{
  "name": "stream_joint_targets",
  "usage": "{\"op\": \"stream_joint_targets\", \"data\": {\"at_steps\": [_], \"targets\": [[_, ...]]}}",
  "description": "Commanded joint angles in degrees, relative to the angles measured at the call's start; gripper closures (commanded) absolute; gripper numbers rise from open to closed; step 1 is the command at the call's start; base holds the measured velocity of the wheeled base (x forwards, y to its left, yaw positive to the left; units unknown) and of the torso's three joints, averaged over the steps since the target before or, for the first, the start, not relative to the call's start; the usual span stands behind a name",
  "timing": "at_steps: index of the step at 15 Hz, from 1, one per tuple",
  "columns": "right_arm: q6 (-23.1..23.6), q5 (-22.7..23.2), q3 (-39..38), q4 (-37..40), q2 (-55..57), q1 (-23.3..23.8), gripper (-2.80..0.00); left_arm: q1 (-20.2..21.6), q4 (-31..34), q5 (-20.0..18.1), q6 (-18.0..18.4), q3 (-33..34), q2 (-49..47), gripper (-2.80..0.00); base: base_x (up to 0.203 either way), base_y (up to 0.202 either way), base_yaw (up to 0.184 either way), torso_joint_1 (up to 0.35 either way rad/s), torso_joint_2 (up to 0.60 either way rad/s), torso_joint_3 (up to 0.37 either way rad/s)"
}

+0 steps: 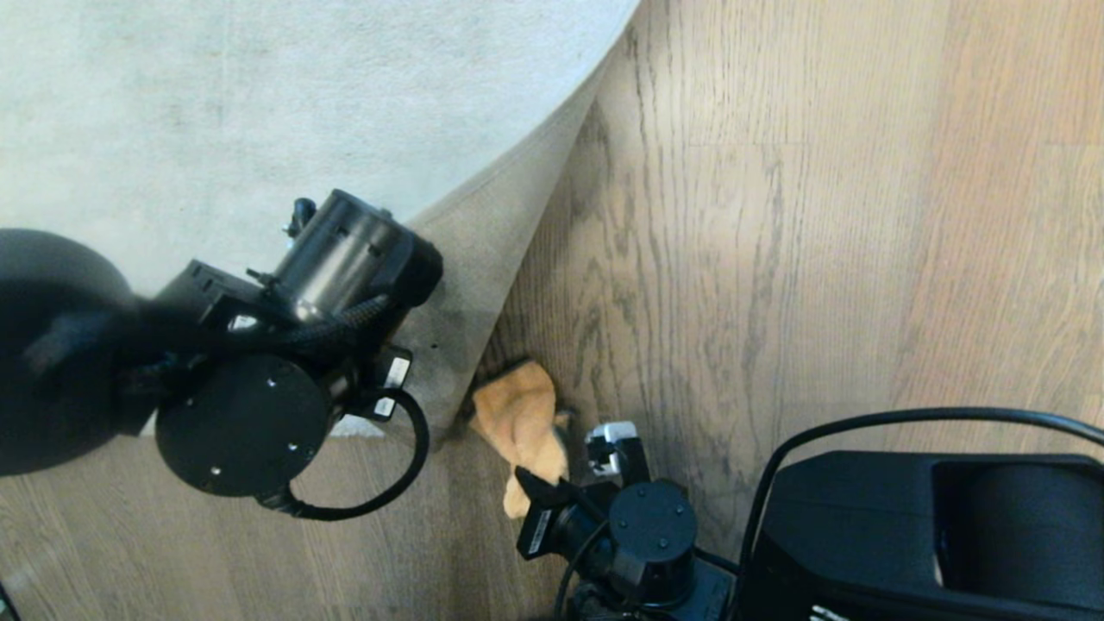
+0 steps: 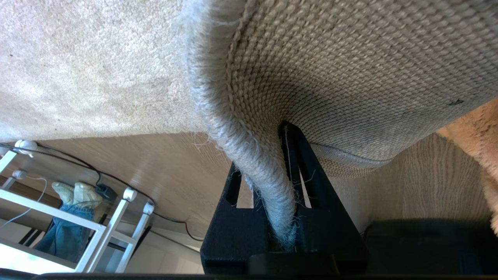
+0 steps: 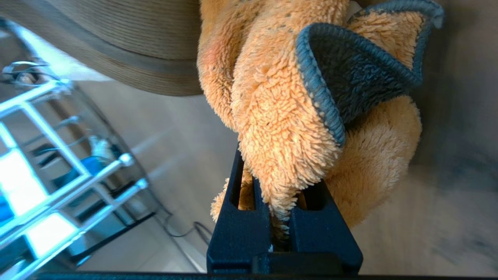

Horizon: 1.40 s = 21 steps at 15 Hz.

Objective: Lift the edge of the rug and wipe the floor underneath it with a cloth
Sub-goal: Wipe the floor under the carpet with a rag

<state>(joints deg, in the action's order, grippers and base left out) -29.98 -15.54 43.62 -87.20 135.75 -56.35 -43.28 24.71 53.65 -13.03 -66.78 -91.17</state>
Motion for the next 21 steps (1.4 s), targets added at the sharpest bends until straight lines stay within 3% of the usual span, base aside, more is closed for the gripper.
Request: {"op": "stream_joint_targets", "data": {"at_steps": [1, 5, 10, 16, 18, 21], "targets": [[-0.1, -0.8, -0.5, -1.7, 1.1, 1.8, 0.0, 0.0, 0.2, 0.3, -0.1, 0.0, -0.1, 0.0, 0.0, 0.0, 0.0, 0.0, 0.0, 0.0], [0.7, -1.3, -3.1, -2.3, -1.1, 9.8, 0.0, 0.0, 0.2, 0.3, -0.1, 0.0, -0.1, 0.0, 0.0, 0.0, 0.0, 0.0, 0.0, 0.0], [1.3, -0.2, -11.0, -2.4, -11.3, 23.9, 0.0, 0.0, 0.2, 0.3, -0.2, 0.0, 0.2, 0.0, 0.0, 0.0, 0.0, 0.0, 0.0, 0.0], [1.5, 10.2, -15.5, -2.0, -20.2, 38.1, 0.0, -0.1, 0.2, 0.3, -0.2, 0.0, 0.2, 0.0, 0.0, 0.0, 0.0, 0.0, 0.0, 0.0], [1.6, 10.9, -17.2, -2.3, -20.3, 37.9, 0.0, -0.1, 0.2, 0.3, -0.2, 0.0, 0.3, 0.0, 0.0, 0.0, 0.0, 0.0, 0.0, 0.0], [1.7, 10.5, -19.2, -2.4, -20.0, 30.7, 0.0, -0.1, 0.2, 0.3, -0.2, 0.0, 0.3, 0.0, 0.0, 0.0, 0.0, 0.0, 0.0, 0.0]]}}
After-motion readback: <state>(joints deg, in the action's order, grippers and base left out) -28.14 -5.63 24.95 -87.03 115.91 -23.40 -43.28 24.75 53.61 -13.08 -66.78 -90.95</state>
